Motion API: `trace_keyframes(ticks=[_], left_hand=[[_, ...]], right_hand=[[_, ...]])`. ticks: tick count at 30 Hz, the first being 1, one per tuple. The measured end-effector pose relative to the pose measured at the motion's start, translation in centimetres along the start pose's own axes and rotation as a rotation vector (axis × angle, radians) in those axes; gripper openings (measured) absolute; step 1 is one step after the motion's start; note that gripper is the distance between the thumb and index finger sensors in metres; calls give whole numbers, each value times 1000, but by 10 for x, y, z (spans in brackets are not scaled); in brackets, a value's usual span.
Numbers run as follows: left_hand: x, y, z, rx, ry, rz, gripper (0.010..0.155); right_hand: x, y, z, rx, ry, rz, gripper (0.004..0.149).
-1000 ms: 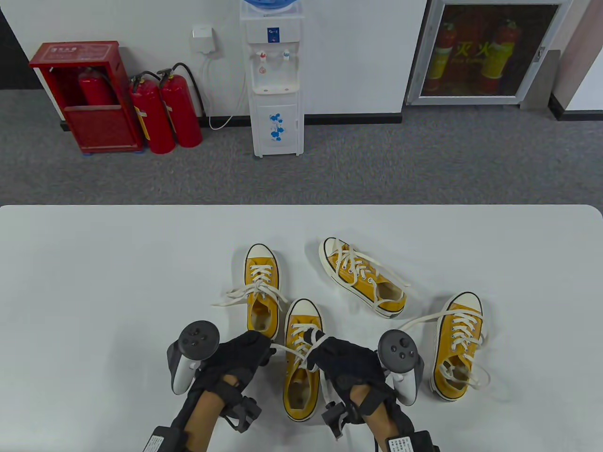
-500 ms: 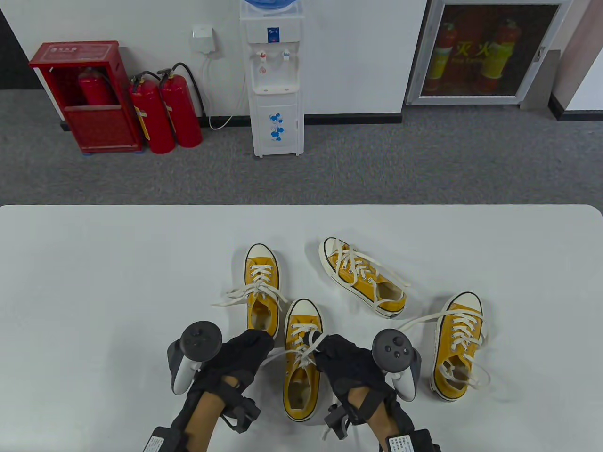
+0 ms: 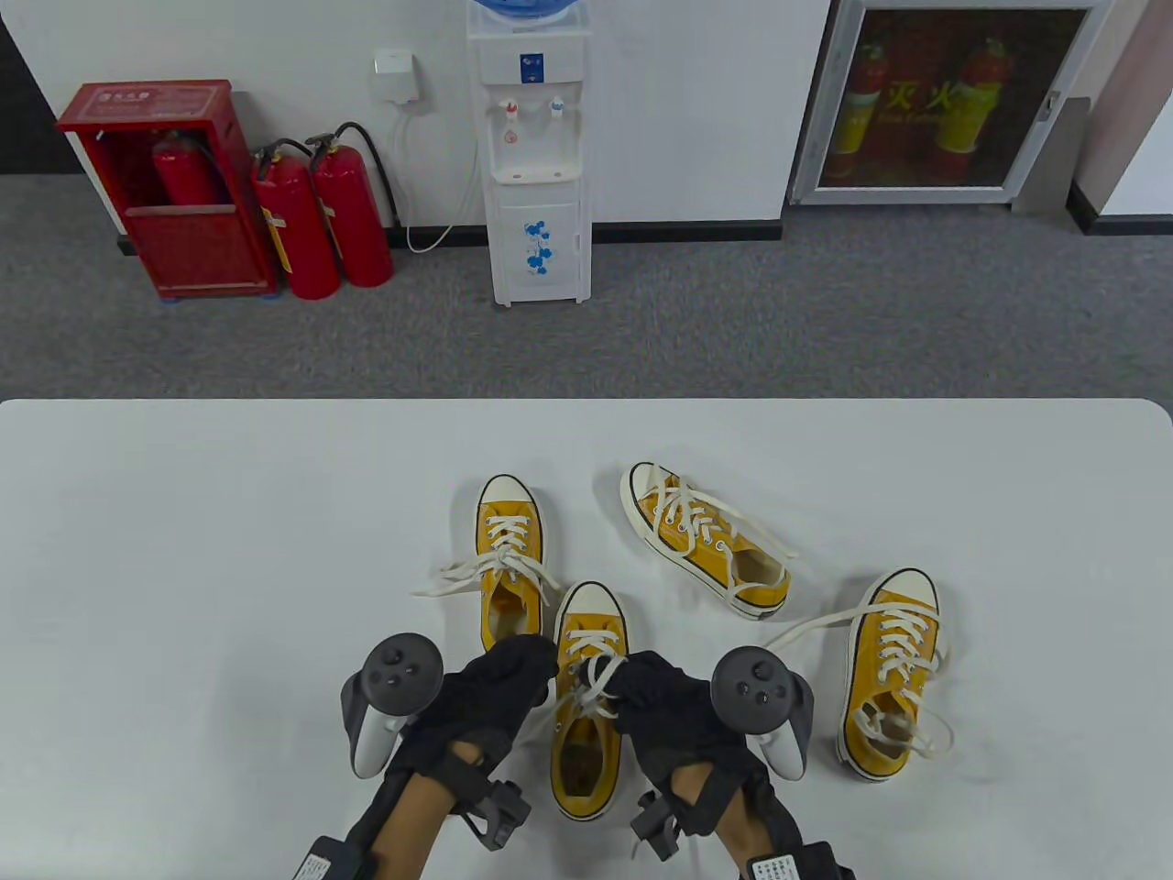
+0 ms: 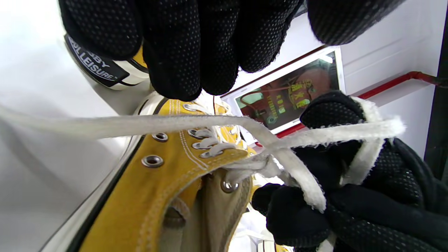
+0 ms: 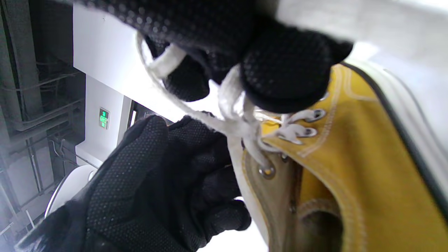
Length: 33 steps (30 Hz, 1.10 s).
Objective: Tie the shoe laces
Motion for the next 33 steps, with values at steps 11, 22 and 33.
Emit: trace_keyframes(ticks=[11,22,33], left_hand=[[3,14,3,67,5,5,56],[8,29,7,113,42,-99,42],[11,50,13,178,151,-430,39]], right_hand=[[-13,11,3,99,48,142,48],[-25,26,11,209,16,363,44],[-26,24,9,171,38,376,42]])
Point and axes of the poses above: the tracker on the back of each hand, its own y axis roughly to the thumb side, its own z axis roughly from the fingertips to the wrist, x = y × z, the point moved 5 cm from there along -z, roughly from the wrist to the fingertips, and after that the axes turned 7 degrees about -z, right-handed, at the moved point
